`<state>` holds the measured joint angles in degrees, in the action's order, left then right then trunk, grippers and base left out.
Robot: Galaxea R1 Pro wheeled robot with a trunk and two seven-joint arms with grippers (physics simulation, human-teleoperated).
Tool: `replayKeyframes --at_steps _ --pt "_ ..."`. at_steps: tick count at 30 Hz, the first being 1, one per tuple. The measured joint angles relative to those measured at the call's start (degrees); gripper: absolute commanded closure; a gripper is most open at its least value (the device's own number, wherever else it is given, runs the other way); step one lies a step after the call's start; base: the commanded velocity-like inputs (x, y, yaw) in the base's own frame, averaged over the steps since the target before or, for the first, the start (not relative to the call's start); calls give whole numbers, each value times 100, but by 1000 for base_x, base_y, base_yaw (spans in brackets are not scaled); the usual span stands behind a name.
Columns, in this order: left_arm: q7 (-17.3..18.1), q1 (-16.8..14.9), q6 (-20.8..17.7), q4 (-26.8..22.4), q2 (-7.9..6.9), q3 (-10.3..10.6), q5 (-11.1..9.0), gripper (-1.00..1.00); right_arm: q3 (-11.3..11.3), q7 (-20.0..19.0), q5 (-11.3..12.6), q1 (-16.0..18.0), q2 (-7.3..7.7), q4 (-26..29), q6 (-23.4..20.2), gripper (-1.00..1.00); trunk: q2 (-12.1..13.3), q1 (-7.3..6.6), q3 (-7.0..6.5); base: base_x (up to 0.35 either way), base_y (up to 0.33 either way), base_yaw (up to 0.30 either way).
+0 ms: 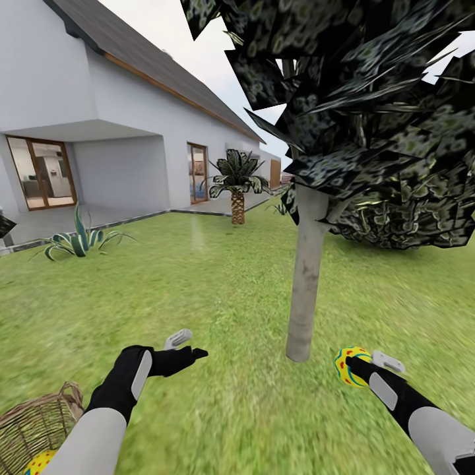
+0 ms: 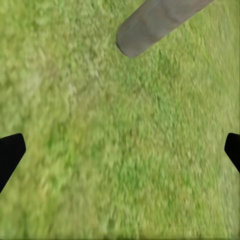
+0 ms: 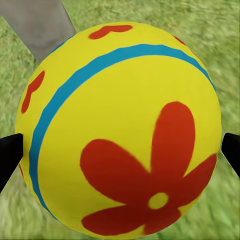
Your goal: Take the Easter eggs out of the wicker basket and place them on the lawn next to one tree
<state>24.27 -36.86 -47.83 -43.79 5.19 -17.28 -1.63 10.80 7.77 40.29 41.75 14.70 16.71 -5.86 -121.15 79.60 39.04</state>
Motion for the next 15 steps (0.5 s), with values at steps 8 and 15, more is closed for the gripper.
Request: replayKeyframes --at_steps 8,15 --pt "0 0 -13 -2 0 0 -1 -100 5 0 0 0 -25 1 25 100 -199 109 89 0 0 0" --pt "0 0 -4 -2 1 -5 -4 -100 10 -1 3 1 -26 3 182 100 -480 263 215 0 0 0"
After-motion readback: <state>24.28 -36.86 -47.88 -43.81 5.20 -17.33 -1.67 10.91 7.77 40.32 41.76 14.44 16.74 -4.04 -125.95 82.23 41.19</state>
